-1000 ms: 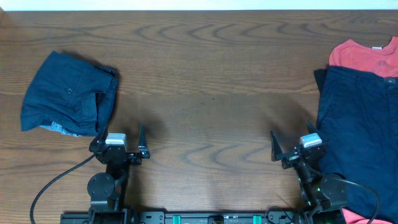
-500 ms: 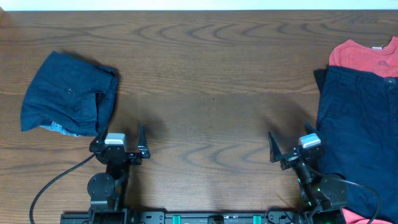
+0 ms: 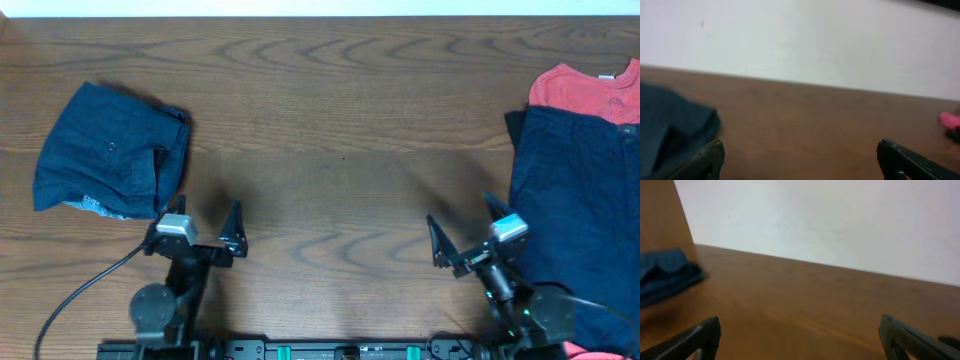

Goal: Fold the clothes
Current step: 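Reach the right gripper to the navy shorts' waistband on the right stack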

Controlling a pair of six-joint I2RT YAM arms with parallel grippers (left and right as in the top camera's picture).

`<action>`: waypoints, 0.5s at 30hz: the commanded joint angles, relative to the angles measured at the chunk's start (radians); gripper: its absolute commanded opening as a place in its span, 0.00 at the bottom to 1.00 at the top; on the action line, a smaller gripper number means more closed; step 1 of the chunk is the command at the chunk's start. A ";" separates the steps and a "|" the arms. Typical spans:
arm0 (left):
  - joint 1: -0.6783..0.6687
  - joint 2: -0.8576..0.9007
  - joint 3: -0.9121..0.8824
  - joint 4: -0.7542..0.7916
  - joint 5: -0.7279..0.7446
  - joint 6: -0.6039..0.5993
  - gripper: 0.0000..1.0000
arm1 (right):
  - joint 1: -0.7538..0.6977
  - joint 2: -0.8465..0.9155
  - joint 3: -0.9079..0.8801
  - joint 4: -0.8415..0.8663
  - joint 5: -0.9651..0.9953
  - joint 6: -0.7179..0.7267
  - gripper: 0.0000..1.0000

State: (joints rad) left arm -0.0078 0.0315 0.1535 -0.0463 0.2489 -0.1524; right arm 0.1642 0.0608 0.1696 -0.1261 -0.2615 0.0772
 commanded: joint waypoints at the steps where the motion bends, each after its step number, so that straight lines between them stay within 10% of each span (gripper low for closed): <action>1: -0.004 0.041 0.157 -0.073 -0.004 0.020 0.98 | -0.012 0.114 0.145 -0.105 0.048 0.105 0.99; 15: -0.004 0.832 0.924 -0.732 -0.077 0.021 0.98 | -0.054 1.101 0.959 -0.630 -0.051 0.010 0.99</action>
State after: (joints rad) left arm -0.0086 0.7433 0.9543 -0.7200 0.1829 -0.1493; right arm 0.1310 1.0283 1.0168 -0.7315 -0.2401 0.1448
